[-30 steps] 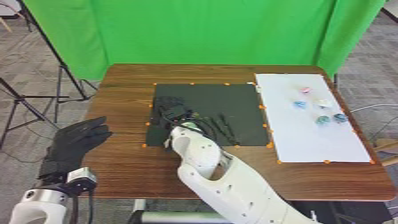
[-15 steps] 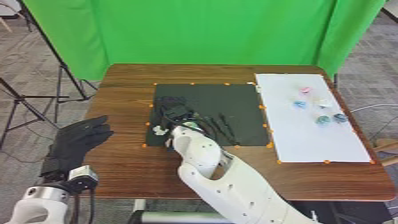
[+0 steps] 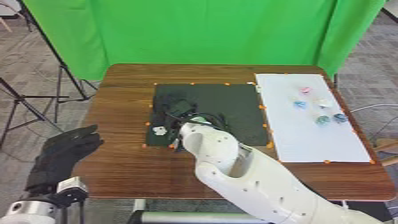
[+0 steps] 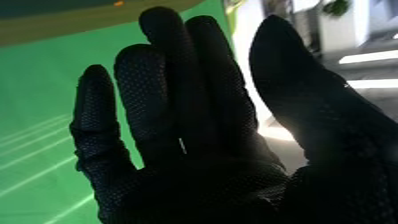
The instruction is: Arrange flowers
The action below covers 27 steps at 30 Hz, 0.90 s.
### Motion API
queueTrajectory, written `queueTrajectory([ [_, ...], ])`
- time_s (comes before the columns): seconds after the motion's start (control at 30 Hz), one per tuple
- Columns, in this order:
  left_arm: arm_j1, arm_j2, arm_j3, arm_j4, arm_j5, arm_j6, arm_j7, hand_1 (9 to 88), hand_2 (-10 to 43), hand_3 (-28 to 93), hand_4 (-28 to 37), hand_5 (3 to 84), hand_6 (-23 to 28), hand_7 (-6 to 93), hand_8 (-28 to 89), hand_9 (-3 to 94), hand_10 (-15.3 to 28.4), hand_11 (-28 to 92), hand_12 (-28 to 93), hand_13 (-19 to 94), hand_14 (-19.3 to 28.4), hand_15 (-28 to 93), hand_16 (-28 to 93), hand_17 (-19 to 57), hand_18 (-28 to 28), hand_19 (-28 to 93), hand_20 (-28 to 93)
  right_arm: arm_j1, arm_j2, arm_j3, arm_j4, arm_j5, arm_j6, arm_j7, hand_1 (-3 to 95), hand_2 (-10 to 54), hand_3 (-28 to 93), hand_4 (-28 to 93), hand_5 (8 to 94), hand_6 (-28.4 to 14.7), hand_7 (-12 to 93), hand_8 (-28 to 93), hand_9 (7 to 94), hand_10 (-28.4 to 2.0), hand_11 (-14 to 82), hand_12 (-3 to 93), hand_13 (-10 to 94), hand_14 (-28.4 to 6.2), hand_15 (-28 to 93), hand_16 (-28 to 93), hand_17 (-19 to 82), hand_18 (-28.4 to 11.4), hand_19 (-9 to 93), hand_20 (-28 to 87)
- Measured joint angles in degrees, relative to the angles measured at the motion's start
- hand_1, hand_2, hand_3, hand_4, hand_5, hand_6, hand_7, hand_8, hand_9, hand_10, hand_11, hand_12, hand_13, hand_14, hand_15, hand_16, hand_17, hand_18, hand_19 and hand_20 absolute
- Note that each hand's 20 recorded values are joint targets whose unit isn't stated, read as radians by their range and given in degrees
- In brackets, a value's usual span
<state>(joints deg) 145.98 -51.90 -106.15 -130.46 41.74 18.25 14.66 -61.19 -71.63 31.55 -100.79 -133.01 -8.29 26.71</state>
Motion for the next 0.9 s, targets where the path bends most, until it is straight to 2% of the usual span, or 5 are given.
queueTrajectory([
  [0.13, 1.80, -0.01, -0.09, -0.48, -0.20, 0.69, 0.93, 30.7, 6.2, 80, -9.1, 50.7, 16.0, 15.1, -8, 42.5, 23.0, 41, 10, 31, 28.4, 63, -13, -6.8, 22.7, 62, 16, 1.35, 6.17, 3.12, -4.85, 2.36, -1.75, -3.06, 34.1, -4.3, 89, -28, 60.8, -5.2, 17, -12, 62.0, -16.5, 27.3, 16.7, 49, -15.1, 78, 22, 15, -25.3, 75, 37],
  [0.3, 2.25, -0.02, 0.48, -0.70, -0.30, 1.27, 1.61, 30.7, 6.3, 80, -9.3, 50.7, 16.0, 15.1, -8, 42.4, 23.0, 41, 10, 31, 28.4, 63, -13, -6.8, 22.7, 62, 16, -0.63, 13.77, 12.25, -7.10, 4.84, -1.88, -3.85, 33.1, -4.2, 89, -28, 59.7, -5.4, 17, -12, 60.2, -17.0, 26.5, 16.6, 48, -15.4, 78, 21, 16, -25.1, 75, 37],
  [0.57, 1.67, -0.16, 2.21, -0.74, -0.29, 1.38, 1.60, 30.6, 6.3, 79, -9.6, 50.7, 16.0, 15.0, -8, 42.4, 23.0, 41, 10, 31, 28.4, 63, -13, -6.9, 22.7, 62, 16, -8.85, 24.85, 25.57, -4.82, 7.54, -5.14, 1.72, 31.3, -3.5, 88, -28, 55.5, -6.6, 17, -12, 53.7, -18.7, 23.4, 16.0, 46, -16.5, 78, 19, 16, -25.0, 75, 37],
  [0.73, 1.07, -0.42, 2.64, -0.73, -0.24, 1.36, 1.50, 30.5, 6.3, 79, -9.6, 50.6, 16.0, 15.1, -8, 42.3, 23.0, 41, 10, 31, 28.4, 63, -13, -6.9, 22.7, 62, 16, -15.49, 28.03, 33.96, -2.51, 8.47, -6.40, 4.37, 31.1, -3.4, 88, -28, 54.2, -6.9, 16, -12, 52.2, -19.1, 21.6, 15.9, 46, -16.7, 78, 19, 19, -26.2, 76, 37],
  [0.9, 0.66, -0.52, 3.11, -0.69, -0.24, 1.35, 1.52, 30.6, 6.3, 79, -9.7, 50.6, 16.0, 15.1, -8, 42.3, 23.0, 41, 10, 31, 28.4, 63, -13, -6.8, 22.7, 62, 16, -19.69, 29.98, 37.85, -0.72, 8.84, -7.04, 7.03, 31.1, -3.6, 88, -28, 53.9, -6.9, 16, -12, 51.6, -19.2, 20.9, 16.1, 46, -16.9, 78, 18, 19, -26.4, 77, 36],
])
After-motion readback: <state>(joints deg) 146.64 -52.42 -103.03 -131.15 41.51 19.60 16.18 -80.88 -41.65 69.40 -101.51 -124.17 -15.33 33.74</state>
